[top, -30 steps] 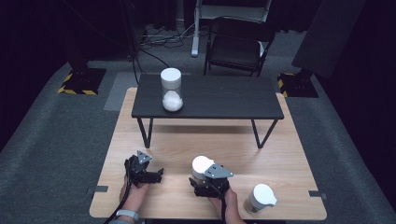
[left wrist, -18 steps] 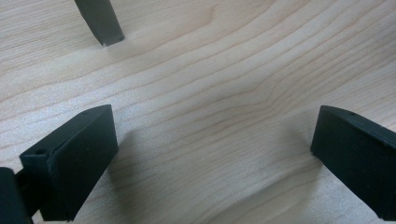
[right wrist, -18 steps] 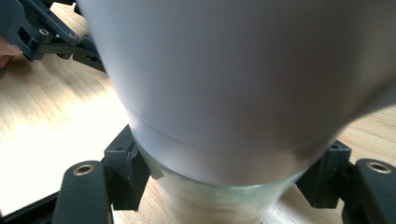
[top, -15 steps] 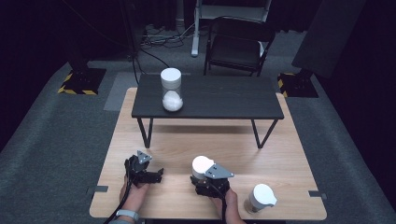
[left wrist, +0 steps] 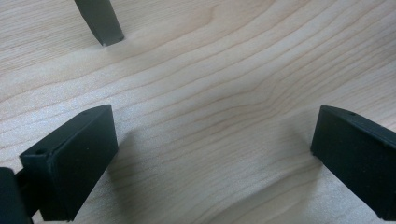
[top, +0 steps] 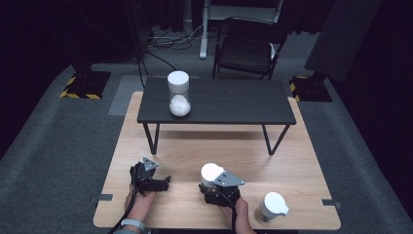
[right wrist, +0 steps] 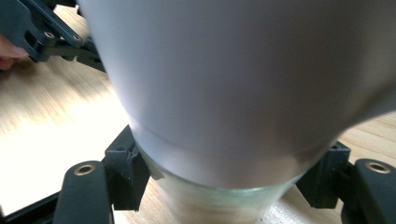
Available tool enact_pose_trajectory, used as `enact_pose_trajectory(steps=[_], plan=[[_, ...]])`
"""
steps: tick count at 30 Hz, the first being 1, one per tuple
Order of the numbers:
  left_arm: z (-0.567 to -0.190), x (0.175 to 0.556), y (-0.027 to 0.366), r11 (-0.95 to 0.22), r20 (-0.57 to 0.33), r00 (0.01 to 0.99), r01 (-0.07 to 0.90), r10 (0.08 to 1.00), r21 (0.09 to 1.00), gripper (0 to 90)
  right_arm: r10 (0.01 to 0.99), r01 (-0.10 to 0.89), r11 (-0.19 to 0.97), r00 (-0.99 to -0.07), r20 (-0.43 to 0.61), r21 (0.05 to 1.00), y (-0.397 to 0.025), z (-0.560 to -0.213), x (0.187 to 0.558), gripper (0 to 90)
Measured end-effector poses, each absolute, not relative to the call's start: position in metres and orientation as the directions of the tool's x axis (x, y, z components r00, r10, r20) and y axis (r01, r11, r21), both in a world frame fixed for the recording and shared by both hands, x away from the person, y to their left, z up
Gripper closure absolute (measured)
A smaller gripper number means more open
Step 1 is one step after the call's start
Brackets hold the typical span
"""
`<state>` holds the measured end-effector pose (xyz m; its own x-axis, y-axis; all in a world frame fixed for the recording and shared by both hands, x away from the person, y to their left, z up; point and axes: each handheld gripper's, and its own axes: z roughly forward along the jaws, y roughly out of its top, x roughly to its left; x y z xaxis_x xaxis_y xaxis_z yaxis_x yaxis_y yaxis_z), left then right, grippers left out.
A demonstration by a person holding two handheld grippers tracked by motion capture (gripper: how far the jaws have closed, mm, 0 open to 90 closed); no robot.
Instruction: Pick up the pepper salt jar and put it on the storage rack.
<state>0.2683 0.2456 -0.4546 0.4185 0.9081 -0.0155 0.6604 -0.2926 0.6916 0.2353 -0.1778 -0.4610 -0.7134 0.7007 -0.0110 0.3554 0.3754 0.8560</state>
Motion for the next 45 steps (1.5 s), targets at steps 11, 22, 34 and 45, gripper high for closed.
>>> enact_pose_trajectory(steps=[11, 22, 34, 45], plan=[[-0.455, 0.269, 0.246, -0.295, -0.015, 0.421, 0.658, 0.907, 0.693, 0.3, 0.694, 0.347, 0.363, -0.720, -0.002, 0.865, -0.185, -0.446, 0.233, 30.7], [-0.455, 0.269, 0.246, -0.296, -0.014, 0.422, 0.658, 0.906, 0.692, 0.3, 0.690, 0.331, 0.351, -0.724, -0.003, 0.876, -0.190, -0.421, 0.230, 30.7], [-0.454, 0.271, 0.247, -0.303, -0.016, 0.433, 0.657, 0.901, 0.690, 0.3, 0.701, 0.334, 0.364, -0.713, -0.020, 0.869, -0.189, -0.385, 0.231, 30.7], [-0.455, 0.271, 0.248, -0.305, -0.016, 0.435, 0.655, 0.900, 0.691, 0.3, 0.706, 0.317, 0.369, -0.707, -0.042, 0.874, -0.189, -0.356, 0.235, 30.7]])
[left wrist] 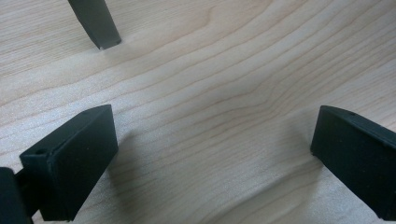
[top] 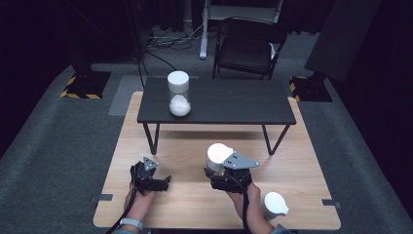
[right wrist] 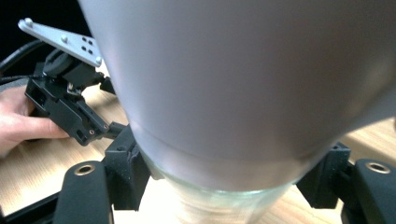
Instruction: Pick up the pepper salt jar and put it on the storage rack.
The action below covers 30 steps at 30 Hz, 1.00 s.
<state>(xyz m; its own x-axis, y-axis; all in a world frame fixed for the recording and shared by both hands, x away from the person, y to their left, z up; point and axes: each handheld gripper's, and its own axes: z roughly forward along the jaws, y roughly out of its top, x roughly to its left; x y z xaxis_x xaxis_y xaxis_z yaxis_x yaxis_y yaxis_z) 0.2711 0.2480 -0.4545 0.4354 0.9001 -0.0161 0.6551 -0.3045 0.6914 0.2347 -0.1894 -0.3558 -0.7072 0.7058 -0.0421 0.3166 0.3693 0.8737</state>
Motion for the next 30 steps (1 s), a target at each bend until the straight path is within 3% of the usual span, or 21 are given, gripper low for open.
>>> enact_pose_trajectory(steps=[30], plan=[[-0.454, 0.271, 0.248, -0.307, -0.015, 0.439, 0.654, 0.899, 0.691, 0.3, 0.703, 0.330, 0.393, -0.710, -0.049, 0.858, -0.193, -0.291, 0.259, 30.7]])
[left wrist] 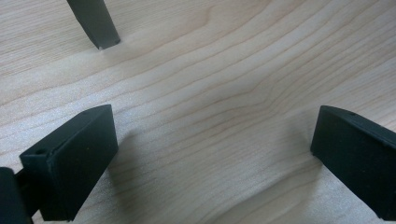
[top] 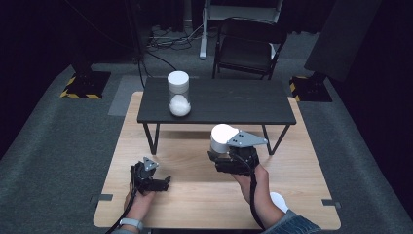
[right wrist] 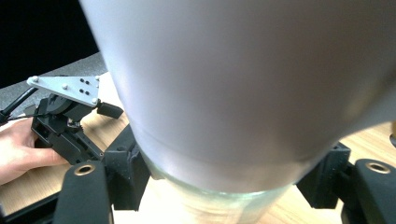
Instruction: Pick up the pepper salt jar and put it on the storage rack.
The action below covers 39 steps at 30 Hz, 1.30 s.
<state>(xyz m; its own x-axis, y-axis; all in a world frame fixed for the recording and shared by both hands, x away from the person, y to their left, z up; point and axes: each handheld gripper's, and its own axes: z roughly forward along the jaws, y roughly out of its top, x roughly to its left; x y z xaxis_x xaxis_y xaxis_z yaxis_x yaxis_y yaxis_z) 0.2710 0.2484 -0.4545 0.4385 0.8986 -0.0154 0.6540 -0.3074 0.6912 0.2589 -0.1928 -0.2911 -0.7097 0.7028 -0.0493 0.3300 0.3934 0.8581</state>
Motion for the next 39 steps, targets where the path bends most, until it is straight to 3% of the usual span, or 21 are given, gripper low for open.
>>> enact_pose_trajectory(steps=[39], plan=[[-0.455, 0.271, 0.249, -0.307, -0.016, 0.439, 0.653, 0.898, 0.693, 0.3, 0.741, 0.356, 0.337, -0.671, -0.012, 0.872, -0.202, -0.233, 0.290, 30.6]])
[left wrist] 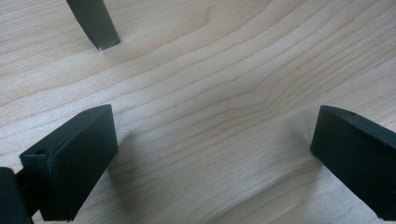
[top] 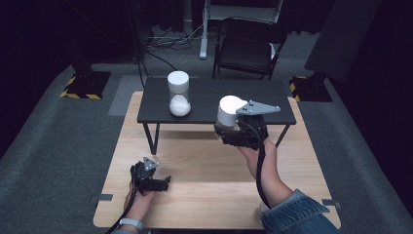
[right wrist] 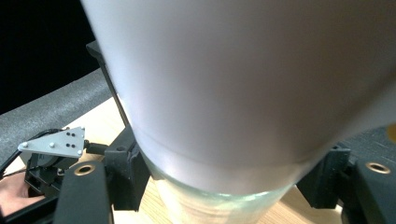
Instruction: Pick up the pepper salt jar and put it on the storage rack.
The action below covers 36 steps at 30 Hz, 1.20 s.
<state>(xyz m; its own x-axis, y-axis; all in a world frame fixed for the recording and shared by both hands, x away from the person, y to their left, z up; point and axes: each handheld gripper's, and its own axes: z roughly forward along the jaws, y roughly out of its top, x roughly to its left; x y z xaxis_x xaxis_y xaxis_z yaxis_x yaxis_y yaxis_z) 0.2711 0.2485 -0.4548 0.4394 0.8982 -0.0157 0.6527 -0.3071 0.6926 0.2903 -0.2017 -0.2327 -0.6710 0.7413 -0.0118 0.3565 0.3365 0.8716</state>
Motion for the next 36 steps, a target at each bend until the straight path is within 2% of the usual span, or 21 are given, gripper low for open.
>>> enact_pose_trajectory(steps=[12, 36], plan=[[-0.455, 0.271, 0.249, -0.311, -0.011, 0.441, 0.650, 0.897, 0.693, 0.3, 0.748, 0.352, 0.339, -0.663, -0.023, 0.872, -0.200, -0.222, 0.294, 30.7], [-0.455, 0.271, 0.249, -0.313, -0.014, 0.444, 0.651, 0.896, 0.692, 0.3, 0.778, 0.359, 0.321, -0.628, -0.028, 0.876, -0.196, -0.220, 0.328, 30.6]])
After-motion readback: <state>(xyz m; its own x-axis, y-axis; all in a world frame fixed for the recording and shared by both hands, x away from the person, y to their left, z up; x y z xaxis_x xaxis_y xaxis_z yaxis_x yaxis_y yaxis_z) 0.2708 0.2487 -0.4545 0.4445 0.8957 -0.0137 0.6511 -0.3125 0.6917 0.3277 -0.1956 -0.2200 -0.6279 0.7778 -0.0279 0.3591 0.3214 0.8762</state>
